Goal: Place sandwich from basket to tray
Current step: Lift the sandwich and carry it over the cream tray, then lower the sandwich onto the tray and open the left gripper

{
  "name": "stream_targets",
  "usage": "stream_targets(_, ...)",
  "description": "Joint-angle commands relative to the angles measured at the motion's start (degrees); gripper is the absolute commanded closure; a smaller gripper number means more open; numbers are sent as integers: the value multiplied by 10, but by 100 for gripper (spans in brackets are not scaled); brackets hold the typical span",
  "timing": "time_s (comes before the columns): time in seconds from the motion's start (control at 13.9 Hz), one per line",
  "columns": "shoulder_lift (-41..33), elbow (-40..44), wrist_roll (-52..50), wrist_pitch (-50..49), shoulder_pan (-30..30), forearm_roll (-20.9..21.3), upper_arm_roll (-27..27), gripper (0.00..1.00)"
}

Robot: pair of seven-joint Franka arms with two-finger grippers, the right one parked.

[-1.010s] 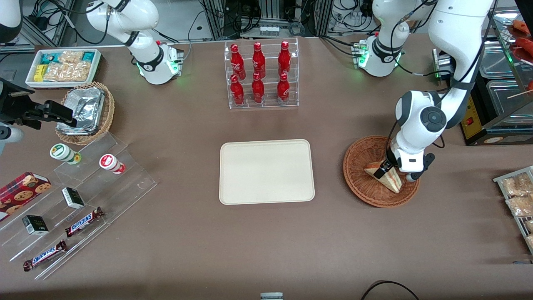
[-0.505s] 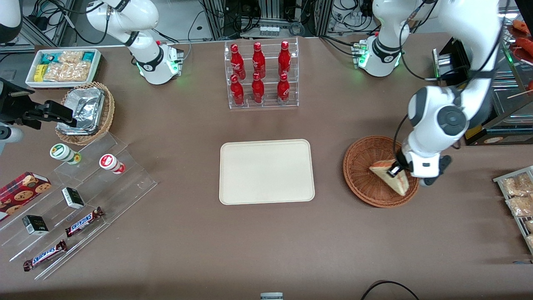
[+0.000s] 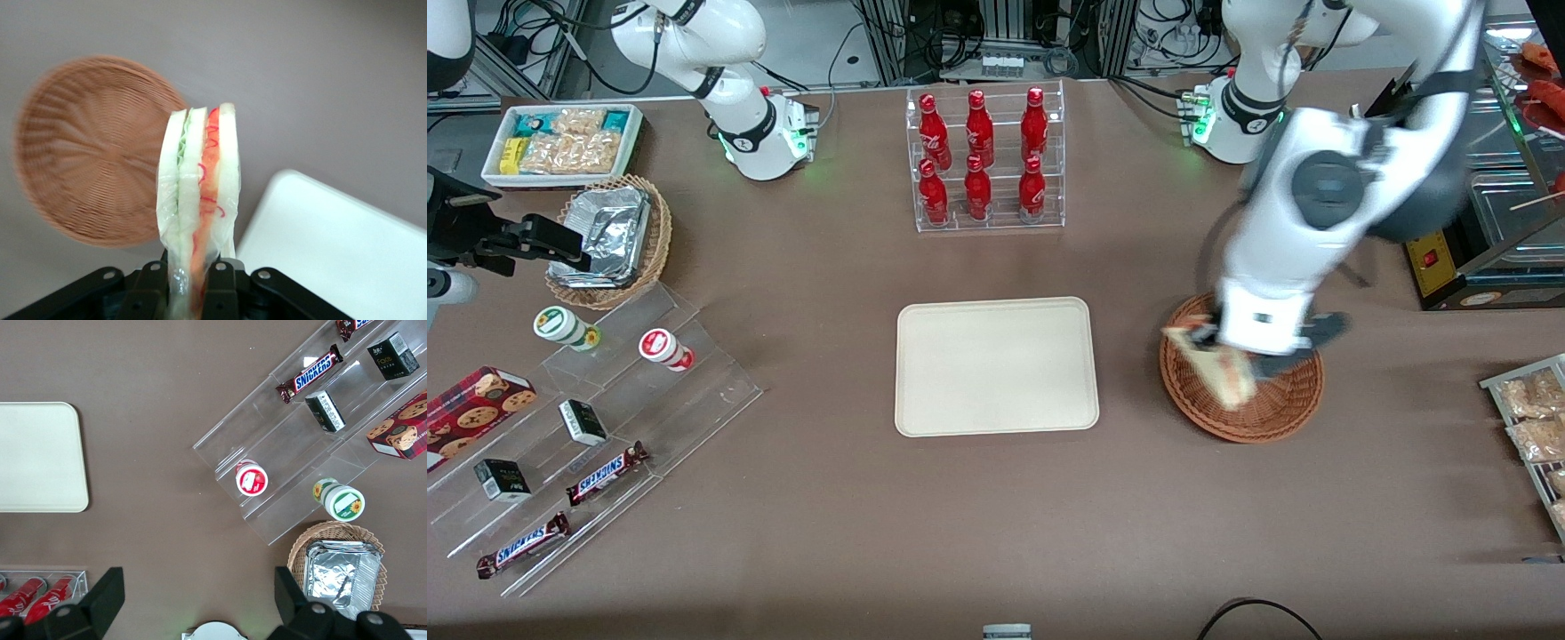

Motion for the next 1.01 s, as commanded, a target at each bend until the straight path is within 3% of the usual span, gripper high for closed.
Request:
stream_targets(0.0,84,91,-1,-10,-63,5,4,100)
stream_targets(0.51,243,160,48,123,-191,23,-6,100)
stream_targets(0.65,279,169,46,129,-201,44,-6,100)
stream_targets(0.94,321,177,44,154,-211,46,-5,100)
